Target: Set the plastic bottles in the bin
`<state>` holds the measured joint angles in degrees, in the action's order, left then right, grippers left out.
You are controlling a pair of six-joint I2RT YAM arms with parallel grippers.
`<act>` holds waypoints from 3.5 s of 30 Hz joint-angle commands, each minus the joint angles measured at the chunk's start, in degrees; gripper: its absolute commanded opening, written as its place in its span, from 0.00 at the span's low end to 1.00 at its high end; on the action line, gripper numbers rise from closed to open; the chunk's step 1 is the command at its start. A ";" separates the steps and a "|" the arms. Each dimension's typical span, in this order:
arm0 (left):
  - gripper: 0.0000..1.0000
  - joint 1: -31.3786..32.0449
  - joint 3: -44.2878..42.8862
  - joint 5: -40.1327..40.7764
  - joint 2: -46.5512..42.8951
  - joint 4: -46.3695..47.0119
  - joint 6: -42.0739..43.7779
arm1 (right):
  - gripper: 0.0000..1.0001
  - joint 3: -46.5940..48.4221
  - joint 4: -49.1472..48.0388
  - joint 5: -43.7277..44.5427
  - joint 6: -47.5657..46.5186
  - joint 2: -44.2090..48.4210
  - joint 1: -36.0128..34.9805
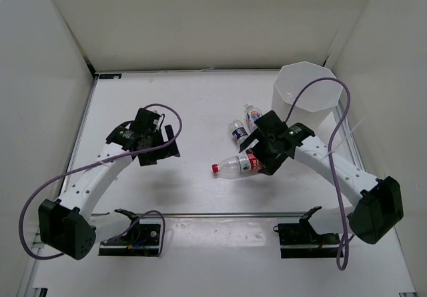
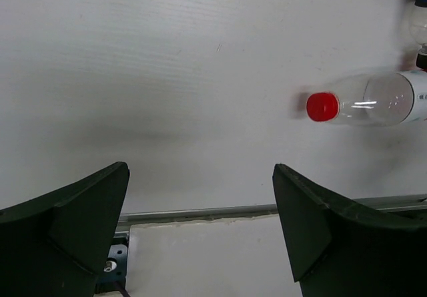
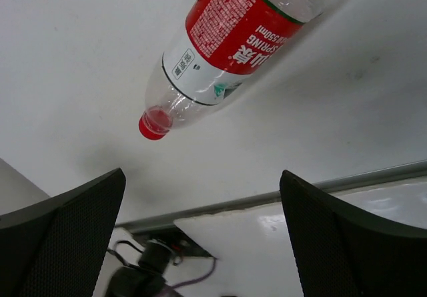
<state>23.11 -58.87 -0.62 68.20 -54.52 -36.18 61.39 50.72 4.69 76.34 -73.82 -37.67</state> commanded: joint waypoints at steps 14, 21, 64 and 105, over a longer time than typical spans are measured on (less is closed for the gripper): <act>1.00 0.35 5.26 1.85 -12.57 -8.49 -1.26 | 1.00 0.93 -6.25 1.02 29.05 -16.79 -1.88; 1.00 0.35 5.26 2.38 -14.33 -10.25 -0.74 | 0.99 2.51 -6.25 1.55 30.98 -21.36 -2.93; 1.00 0.35 -0.09 3.96 -3.96 -3.40 1.03 | 0.14 52.61 -19.25 30.03 -53.12 -13.17 21.13; 1.00 9.22 -54.68 -30.67 62.39 12.95 -9.61 | 0.99 34.08 3.50 24.84 -36.96 13.08 24.66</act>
<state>32.05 -109.80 -29.93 132.11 -42.37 -45.98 97.27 53.93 27.92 39.70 -62.17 -13.15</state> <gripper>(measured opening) 1.000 0.995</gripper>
